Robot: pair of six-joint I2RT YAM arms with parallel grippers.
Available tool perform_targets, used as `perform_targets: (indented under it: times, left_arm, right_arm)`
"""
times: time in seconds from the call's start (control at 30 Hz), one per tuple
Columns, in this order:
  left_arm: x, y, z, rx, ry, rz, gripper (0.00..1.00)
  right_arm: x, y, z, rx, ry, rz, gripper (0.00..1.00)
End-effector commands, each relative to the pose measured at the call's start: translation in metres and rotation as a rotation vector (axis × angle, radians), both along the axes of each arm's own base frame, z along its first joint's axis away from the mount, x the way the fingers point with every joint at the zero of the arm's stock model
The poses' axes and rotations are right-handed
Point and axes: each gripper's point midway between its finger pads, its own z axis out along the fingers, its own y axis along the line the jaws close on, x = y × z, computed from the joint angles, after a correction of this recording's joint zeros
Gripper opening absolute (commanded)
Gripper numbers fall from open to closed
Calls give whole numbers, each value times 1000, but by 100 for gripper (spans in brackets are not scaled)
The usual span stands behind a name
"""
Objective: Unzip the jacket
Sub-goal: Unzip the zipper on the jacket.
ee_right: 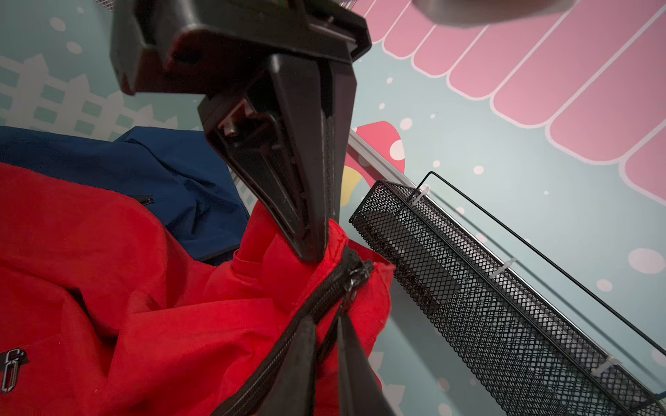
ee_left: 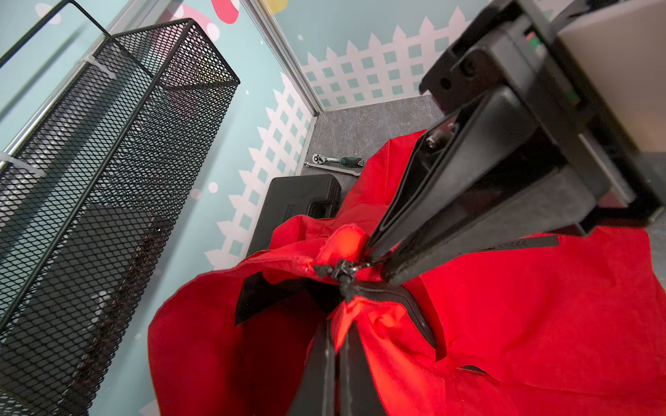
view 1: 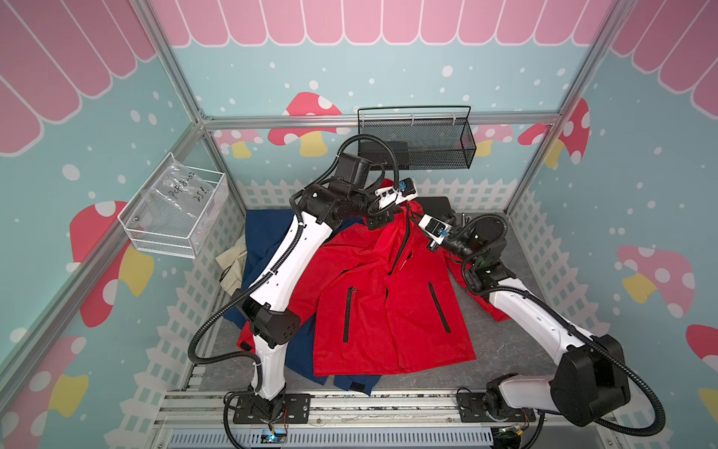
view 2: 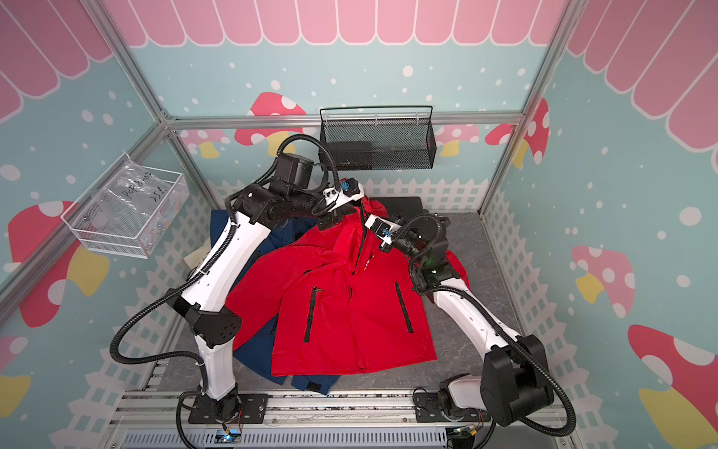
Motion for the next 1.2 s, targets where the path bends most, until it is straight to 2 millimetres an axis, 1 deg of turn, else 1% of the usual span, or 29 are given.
perform_targets:
  times: [0.0,0.1,0.27,0.37,0.47,0.53,0.6,0.7,0.77,0.83,0.93,1.03,1.1,1.17]
  left_arm:
    - [-20,1,33,-45,-74,-39,0]
    - [-21,0,34,-47,-76,-42,0]
    - [-22,-3,36,-52,-77,-44,0]
    - [-23,-3,38,-62,-76,-49,0]
    - [-23,-4,37,-61,-72,-48,0]
    - [-18,-3,35,-53,-73,-30,0]
    - [-9,0,36,-68,-72,-2,0]
    - [3,0,45,-107,-75,20,0]
    - [11,1,52,-125,-97,44,0]
    - [15,-1,57,-141,-110,50,0]
    - [13,-6,64,-174,-113,24,0]
    - [10,-9,71,-201,-116,2,0]
    - [8,-10,79,-220,-132,-3,0]
    - [5,-10,92,-250,-157,-10,0]
  right_arm:
    - [3,-5,8,37,-40,-26,17]
    - [3,-8,12,47,-60,-43,19]
    - [5,-8,9,38,-67,-51,17]
    - [7,-8,6,33,-63,-51,14]
    - [8,-7,5,25,-70,-53,6]
    - [6,-9,6,18,-89,-67,0]
    - [6,-12,6,3,-114,-87,0]
    - [7,-19,1,-43,-155,-154,0]
    - [9,-22,-5,-102,-185,-209,0]
    - [11,-20,-15,-184,-201,-252,0]
    - [17,-12,-38,-319,-190,-305,0]
    - [23,-6,-51,-377,-144,-326,0]
    - [31,-3,-60,-419,-97,-354,0]
    - [36,2,-73,-478,-46,-373,0]
